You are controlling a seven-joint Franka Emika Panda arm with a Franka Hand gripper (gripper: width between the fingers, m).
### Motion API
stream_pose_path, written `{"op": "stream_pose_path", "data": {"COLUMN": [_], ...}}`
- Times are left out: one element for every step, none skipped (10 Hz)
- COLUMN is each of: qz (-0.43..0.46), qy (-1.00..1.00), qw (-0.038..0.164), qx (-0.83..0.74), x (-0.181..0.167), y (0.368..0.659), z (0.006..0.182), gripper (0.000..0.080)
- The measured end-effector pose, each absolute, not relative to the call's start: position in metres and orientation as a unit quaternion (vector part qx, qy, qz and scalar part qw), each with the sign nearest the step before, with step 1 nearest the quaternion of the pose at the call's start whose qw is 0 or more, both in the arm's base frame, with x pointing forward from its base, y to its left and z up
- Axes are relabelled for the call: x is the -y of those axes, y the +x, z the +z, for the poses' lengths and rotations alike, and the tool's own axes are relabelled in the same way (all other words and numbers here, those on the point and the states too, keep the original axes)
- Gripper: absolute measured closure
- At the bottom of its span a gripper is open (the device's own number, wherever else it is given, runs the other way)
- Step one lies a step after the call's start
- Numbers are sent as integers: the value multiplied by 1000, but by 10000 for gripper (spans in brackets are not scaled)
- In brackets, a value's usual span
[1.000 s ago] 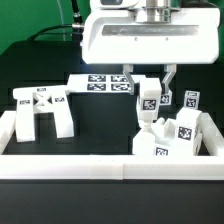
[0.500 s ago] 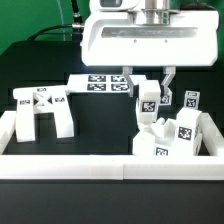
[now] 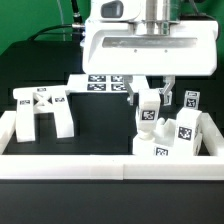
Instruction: Assemble chair
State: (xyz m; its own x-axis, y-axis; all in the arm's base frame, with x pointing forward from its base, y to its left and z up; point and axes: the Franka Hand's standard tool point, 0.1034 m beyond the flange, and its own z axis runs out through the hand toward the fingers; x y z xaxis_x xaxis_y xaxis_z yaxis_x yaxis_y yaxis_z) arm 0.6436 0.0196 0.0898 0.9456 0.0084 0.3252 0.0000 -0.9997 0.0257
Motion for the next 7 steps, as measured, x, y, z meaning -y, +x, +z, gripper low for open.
{"op": "stream_pose_path", "data": {"qz": [164, 163, 161, 160, 163, 171, 185], "qy": [986, 987, 987, 987, 987, 985, 983], "qw": [13, 13, 14, 14, 15, 16, 18], "qx": [-2, -2, -3, -3, -3, -4, -5], "x": [-19, -19, -19, -19, -19, -20, -20], "y": [643, 644, 643, 642, 642, 642, 642], "z": [88, 86, 83, 82, 82, 81, 80], "gripper": [508, 508, 508, 509, 509, 509, 509]}}
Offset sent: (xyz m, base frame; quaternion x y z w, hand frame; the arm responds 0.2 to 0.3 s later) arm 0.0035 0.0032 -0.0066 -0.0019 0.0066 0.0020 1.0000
